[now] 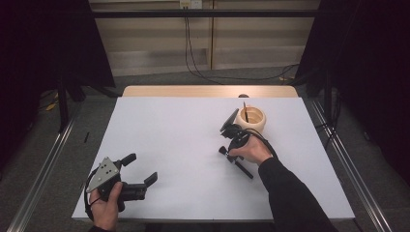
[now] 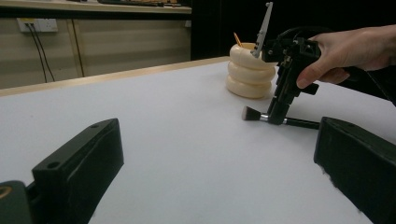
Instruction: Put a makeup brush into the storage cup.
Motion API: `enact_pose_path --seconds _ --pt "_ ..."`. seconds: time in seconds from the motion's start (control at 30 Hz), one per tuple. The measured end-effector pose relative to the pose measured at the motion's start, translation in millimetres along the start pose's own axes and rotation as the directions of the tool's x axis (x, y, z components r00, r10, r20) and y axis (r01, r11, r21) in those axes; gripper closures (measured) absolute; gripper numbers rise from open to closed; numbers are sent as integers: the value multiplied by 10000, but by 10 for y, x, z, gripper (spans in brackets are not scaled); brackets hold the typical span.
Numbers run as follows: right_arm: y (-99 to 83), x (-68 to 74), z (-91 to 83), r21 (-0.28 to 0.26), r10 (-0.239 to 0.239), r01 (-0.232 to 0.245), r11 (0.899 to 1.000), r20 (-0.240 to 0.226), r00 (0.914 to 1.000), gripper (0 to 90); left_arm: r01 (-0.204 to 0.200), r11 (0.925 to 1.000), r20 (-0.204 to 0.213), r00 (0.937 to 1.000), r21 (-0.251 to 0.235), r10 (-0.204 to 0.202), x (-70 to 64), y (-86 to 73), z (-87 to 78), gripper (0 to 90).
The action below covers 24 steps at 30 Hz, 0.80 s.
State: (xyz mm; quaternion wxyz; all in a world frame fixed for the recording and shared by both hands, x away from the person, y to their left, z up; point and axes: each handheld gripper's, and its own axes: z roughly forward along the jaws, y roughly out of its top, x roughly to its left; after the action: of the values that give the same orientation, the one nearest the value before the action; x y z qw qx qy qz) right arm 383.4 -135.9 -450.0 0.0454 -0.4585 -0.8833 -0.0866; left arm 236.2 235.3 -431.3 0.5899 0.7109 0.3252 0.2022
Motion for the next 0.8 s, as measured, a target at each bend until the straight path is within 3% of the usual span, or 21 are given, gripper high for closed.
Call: enact_pose_path --seconds 0.47,0.8 --pt "-3 18 -11 64 -193 192 9998 69 9998 784 -30 10000 29 10000 17 30 4 0 2 16" --pt "-40 21 -68 -303 -226 222 9993 -142 9996 784 -40 10000 -41 10000 49 40 3 1 -1 15"
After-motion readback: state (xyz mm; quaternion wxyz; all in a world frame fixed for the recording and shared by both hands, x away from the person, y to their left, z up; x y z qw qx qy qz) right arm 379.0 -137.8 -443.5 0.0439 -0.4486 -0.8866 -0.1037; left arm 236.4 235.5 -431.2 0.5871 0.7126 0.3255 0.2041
